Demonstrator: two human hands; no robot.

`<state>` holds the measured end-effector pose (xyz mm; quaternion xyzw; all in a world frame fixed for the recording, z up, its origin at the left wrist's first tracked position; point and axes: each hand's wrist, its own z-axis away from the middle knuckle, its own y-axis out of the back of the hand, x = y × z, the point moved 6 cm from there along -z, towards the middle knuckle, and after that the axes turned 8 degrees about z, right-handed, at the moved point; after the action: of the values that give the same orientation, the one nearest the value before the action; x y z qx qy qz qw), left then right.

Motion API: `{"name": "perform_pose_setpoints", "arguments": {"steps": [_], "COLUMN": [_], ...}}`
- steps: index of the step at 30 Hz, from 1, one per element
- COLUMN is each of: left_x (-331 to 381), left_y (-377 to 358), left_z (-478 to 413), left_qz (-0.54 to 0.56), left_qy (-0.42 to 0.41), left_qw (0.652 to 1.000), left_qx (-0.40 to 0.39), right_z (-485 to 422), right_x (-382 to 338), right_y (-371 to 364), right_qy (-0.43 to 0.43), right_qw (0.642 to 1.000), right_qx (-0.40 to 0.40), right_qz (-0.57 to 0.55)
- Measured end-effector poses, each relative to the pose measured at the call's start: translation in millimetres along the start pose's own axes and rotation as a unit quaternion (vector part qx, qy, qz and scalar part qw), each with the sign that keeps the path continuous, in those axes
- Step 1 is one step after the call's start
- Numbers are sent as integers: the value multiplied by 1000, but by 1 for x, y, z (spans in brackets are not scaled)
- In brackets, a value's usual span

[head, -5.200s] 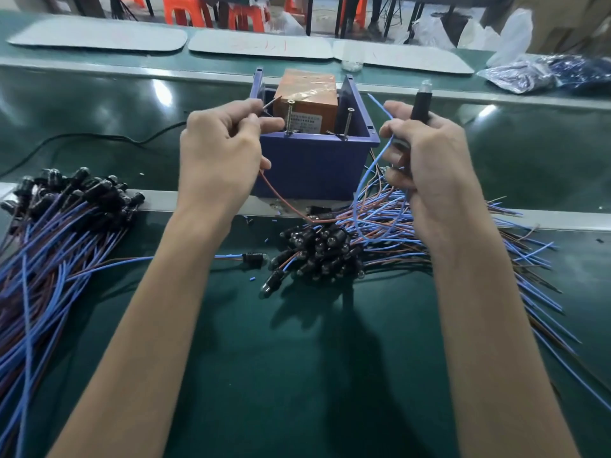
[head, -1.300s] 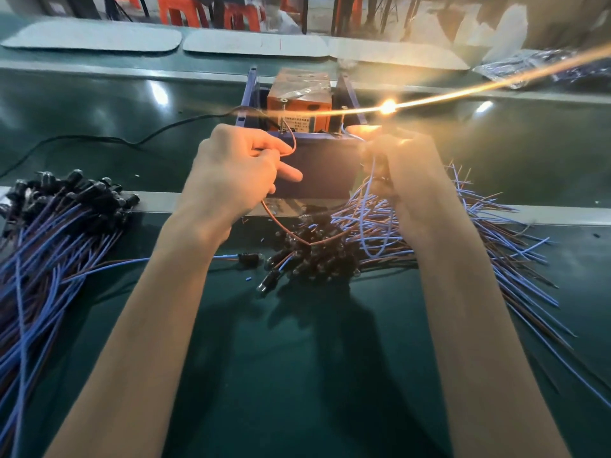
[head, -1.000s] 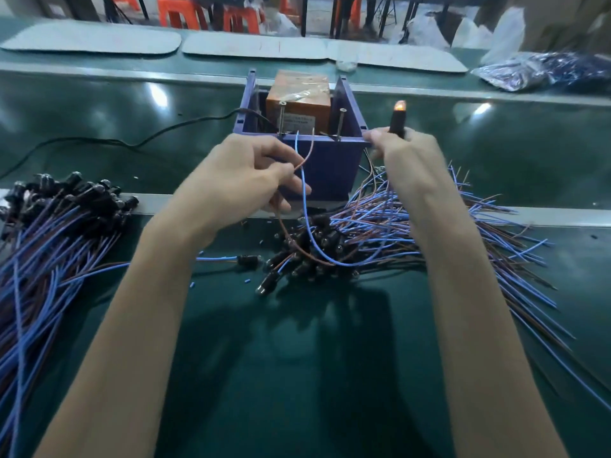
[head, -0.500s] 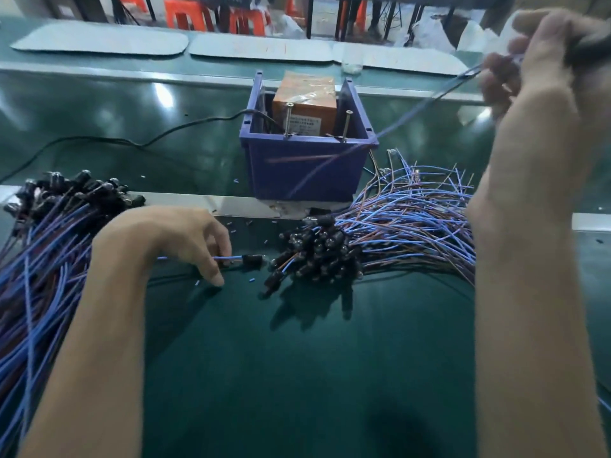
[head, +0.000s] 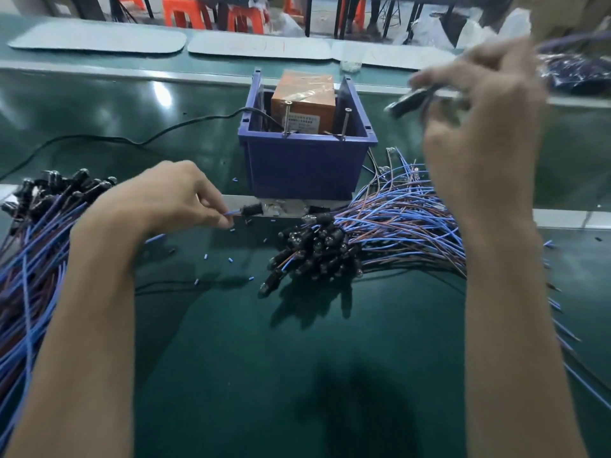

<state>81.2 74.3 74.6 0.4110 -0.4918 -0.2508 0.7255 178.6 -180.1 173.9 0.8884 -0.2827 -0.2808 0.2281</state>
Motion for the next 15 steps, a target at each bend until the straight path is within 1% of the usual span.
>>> {"name": "perform_pose_setpoints", "arguments": {"steps": [1,3,5,6,7,8,9,11,13,14,15], "left_x": [5,15,25,31,35,39,44,54,67,75,83], "left_y": [4,11,15,16,17,17,17,17,19,19,19], "left_z": [1,4,8,10,12,13,14,17,21,24,28], "left_qz": [12,34,56,67,78,92,104,118,130,143,161], "left_qy": [-12,-39,-65,-77,-88,-97,-110,-143,-179,-198,-215], "left_qw": [1000,997,992,989,987,983,980,970,958,951,943], "left_qx": [21,62,91,103,113,122,132,155,181,192,199], "right_z": [3,17,38,49,57,59,58,51,43,42,42], "right_x": [3,11,14,13,13,15,17,17,12,6,-1], "right_y": [-12,-40,-67,-77,-82,-85,-85,-82,-75,-73,-70], "right_qy": [-21,-52,-69,-65,-58,-49,-47,-52,-46,-40,-41], "right_qw": [997,970,916,886,864,855,856,873,895,897,891], "right_qx": [-58,-220,-381,-446,-488,-502,-500,-474,-442,-439,-441], "right_qz": [52,92,103,108,113,120,124,101,24,-34,-98]}}
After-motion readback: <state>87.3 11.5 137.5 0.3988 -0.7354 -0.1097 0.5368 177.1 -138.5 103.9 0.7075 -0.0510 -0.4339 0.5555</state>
